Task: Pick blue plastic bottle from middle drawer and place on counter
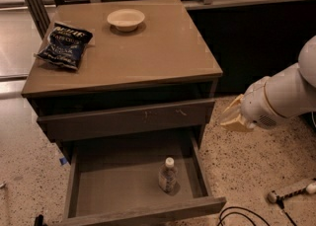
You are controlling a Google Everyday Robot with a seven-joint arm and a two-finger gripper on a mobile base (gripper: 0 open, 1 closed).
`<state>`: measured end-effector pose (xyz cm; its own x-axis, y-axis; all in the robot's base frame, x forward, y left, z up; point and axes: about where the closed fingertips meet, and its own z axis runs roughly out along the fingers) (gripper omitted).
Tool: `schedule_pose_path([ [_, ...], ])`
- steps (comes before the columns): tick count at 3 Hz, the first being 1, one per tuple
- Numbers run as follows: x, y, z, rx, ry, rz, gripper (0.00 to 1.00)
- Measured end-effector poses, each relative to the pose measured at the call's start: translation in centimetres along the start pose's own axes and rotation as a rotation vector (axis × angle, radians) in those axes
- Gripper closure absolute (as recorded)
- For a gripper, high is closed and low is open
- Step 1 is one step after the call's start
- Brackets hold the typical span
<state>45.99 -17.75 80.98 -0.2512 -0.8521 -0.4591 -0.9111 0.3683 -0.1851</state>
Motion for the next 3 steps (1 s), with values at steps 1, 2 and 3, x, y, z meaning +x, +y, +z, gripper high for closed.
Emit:
schedule_pose_path([
  [1, 1.6, 1.4, 4.8, -0.023, -0.024, 0.018, 1.00],
  [2, 2.4, 3.5, 10.8, -0.071, -0.094, 0.037, 1.00],
  [3, 2.9, 5.4, 16.0, -0.130, -0.141, 0.052, 1.00],
])
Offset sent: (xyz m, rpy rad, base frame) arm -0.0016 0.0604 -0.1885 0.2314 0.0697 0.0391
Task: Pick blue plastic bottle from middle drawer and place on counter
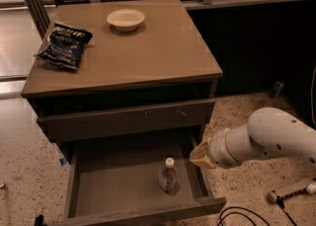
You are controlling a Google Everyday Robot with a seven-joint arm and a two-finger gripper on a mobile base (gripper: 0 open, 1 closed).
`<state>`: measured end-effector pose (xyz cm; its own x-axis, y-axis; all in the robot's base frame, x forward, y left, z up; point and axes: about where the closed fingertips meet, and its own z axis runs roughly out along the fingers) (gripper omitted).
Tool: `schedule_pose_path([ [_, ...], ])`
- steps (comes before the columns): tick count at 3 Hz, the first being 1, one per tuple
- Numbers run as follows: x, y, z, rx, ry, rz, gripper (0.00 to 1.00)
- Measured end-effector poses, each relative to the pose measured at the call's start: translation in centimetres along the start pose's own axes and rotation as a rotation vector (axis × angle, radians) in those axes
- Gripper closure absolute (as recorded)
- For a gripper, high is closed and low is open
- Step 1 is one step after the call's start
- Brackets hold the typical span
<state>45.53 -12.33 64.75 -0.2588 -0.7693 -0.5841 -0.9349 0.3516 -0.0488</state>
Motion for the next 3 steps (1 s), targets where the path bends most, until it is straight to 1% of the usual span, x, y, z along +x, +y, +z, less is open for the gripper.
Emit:
schedule_pose_path([
  [1, 1.52, 1.64, 4.37, -0.050, -0.019, 0.000, 1.00],
  [2, 1.76, 1.76, 4.84, -0.055, -0.021, 0.004, 1.00],
  [3, 1.53, 1.97, 4.23, -0.038, 0.003, -0.024, 1.00],
])
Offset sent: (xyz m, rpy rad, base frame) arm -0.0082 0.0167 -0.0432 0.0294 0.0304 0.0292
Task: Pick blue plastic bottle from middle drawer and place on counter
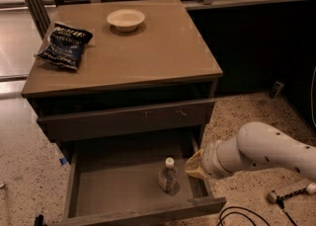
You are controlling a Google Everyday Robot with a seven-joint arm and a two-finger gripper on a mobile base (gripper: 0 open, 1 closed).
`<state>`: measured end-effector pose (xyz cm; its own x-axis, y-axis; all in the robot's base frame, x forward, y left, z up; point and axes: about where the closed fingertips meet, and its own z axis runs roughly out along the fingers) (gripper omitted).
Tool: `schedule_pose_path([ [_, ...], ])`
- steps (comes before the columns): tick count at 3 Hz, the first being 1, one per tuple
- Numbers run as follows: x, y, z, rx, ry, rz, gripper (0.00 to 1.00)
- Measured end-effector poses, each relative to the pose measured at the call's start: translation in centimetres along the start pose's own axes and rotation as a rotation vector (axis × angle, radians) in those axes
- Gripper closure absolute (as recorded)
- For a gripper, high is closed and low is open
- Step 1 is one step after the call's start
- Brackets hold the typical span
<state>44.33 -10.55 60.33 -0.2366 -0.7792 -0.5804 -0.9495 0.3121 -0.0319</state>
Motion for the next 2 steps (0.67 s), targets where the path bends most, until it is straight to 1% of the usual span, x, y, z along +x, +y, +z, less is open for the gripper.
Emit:
schedule_pose_path([
  [1, 1.9, -0.1, 0.6, 0.034, 0.053, -0.026, 0.73],
  [2, 3.1, -0.3, 1.9, 0.042, 0.068, -0.033, 0.50],
])
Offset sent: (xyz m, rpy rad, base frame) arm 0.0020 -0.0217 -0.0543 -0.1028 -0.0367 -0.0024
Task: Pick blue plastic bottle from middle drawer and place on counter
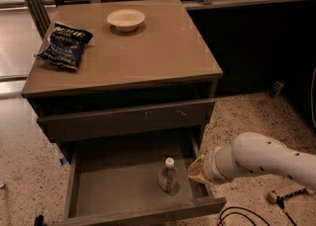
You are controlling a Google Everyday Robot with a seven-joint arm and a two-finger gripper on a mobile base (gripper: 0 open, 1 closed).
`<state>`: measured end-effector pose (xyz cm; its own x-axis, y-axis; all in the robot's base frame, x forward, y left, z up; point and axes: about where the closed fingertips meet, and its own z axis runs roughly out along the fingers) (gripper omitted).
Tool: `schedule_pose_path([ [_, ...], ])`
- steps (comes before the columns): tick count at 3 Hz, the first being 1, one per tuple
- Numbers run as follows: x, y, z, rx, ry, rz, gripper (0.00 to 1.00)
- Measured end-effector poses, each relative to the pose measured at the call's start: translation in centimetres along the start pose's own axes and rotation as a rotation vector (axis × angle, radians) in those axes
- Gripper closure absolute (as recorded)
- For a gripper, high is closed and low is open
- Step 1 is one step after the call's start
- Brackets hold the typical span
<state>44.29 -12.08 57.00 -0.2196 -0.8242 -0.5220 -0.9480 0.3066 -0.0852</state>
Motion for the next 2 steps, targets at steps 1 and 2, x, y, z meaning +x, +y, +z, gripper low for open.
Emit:
schedule_pose_path([
  [1, 1.1, -0.3, 1.7, 0.002, -0.015, -0.007, 0.27],
  [2, 2.0, -1.0, 4.1, -0.010, -0.064, -0.010, 0.18],
])
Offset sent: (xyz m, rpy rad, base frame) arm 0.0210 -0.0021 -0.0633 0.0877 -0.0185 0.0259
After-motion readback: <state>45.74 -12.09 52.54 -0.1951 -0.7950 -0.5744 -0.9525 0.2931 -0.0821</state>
